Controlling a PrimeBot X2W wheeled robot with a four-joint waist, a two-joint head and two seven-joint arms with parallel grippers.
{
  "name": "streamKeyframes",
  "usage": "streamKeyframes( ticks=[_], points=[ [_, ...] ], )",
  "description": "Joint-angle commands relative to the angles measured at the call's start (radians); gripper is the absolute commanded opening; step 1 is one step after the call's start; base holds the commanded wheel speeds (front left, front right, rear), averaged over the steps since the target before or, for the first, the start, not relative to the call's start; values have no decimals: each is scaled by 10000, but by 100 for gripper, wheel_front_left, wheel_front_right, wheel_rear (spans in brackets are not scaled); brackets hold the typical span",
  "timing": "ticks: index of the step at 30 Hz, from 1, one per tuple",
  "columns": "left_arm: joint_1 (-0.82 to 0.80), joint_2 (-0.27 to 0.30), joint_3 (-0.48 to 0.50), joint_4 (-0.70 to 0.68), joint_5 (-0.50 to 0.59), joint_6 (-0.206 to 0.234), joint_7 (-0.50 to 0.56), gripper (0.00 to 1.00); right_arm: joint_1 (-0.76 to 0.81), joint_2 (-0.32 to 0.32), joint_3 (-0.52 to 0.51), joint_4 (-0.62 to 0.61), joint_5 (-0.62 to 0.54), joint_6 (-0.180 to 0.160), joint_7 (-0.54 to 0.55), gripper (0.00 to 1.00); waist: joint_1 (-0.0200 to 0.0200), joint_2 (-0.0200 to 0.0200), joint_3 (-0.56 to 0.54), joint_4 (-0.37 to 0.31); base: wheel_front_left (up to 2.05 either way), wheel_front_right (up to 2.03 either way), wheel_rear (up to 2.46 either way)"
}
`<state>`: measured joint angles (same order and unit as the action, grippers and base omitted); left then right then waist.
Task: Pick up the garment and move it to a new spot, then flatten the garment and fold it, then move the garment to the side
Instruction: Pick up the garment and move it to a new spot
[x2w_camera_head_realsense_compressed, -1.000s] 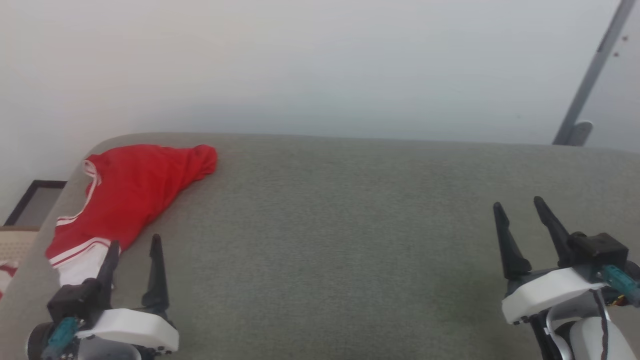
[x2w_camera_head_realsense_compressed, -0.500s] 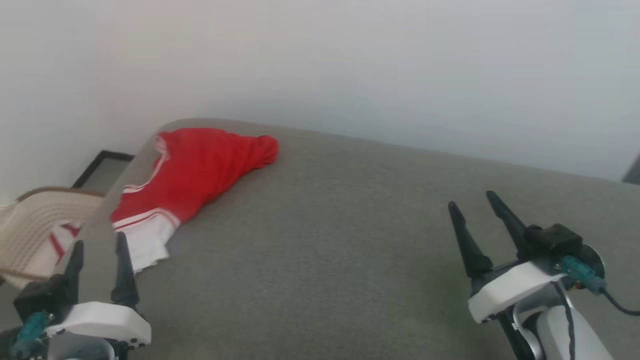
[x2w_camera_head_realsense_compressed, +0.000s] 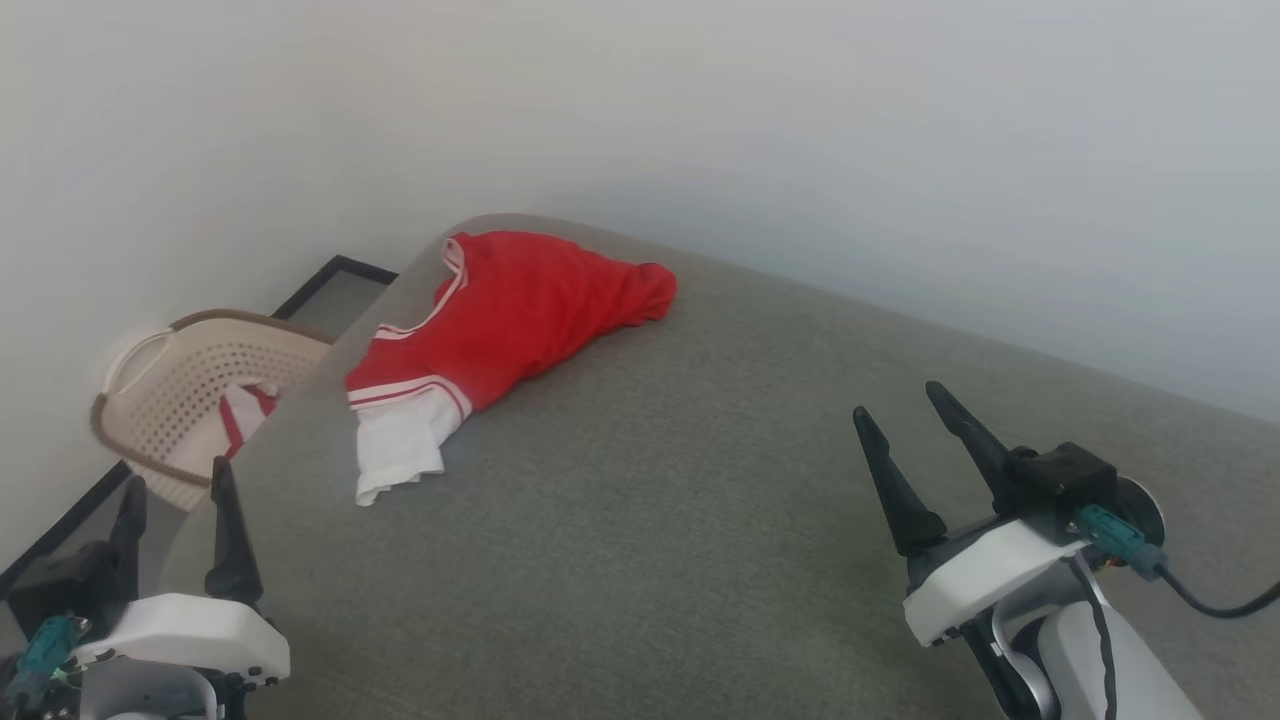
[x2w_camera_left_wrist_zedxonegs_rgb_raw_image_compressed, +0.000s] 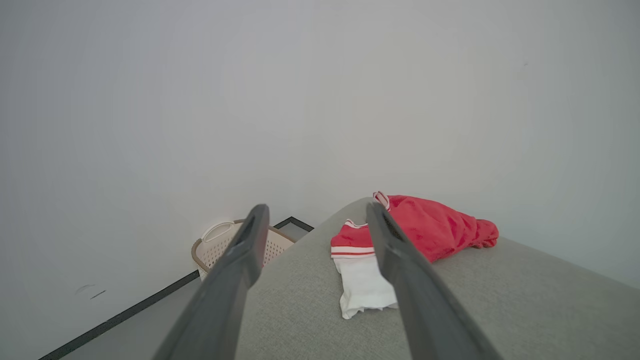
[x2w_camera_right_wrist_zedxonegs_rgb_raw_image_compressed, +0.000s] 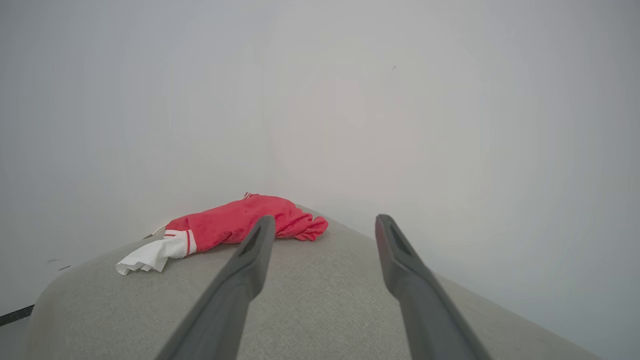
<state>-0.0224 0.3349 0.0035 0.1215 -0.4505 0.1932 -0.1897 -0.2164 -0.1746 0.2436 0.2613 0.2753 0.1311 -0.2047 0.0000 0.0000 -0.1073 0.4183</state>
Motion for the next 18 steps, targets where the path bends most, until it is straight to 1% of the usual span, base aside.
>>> streamKeyframes(
  ticks=[1, 7, 10, 14, 18],
  points=[
    [68, -32, -27, -94, -87, 55, 41, 100, -111, 3, -6, 47, 70, -6, -110, 100, 0, 0, 10, 230, 0, 0, 0],
    [88, -63, -47, -268, -135, 143, 108, 100, -133, -57, -5, 90, 61, -6, -154, 100, 0, 0, 114, 341, 0, 0, 0],
    [-100, 20, -92, -333, -102, 158, 225, 100, -160, -107, -63, 66, 50, -6, -142, 100, 0, 0, 201, 329, 0, 0, 0],
    [-324, 130, -87, -338, -123, 120, 315, 100, -230, -204, -152, -43, -13, -6, -76, 100, 0, 0, 402, 118, 0, 0, 0],
    [-713, 258, -104, -303, -138, 19, 374, 100, -357, -387, -284, -267, -99, -6, 75, 100, 0, 0, 788, -247, 0, 0, 0]
  ],
)
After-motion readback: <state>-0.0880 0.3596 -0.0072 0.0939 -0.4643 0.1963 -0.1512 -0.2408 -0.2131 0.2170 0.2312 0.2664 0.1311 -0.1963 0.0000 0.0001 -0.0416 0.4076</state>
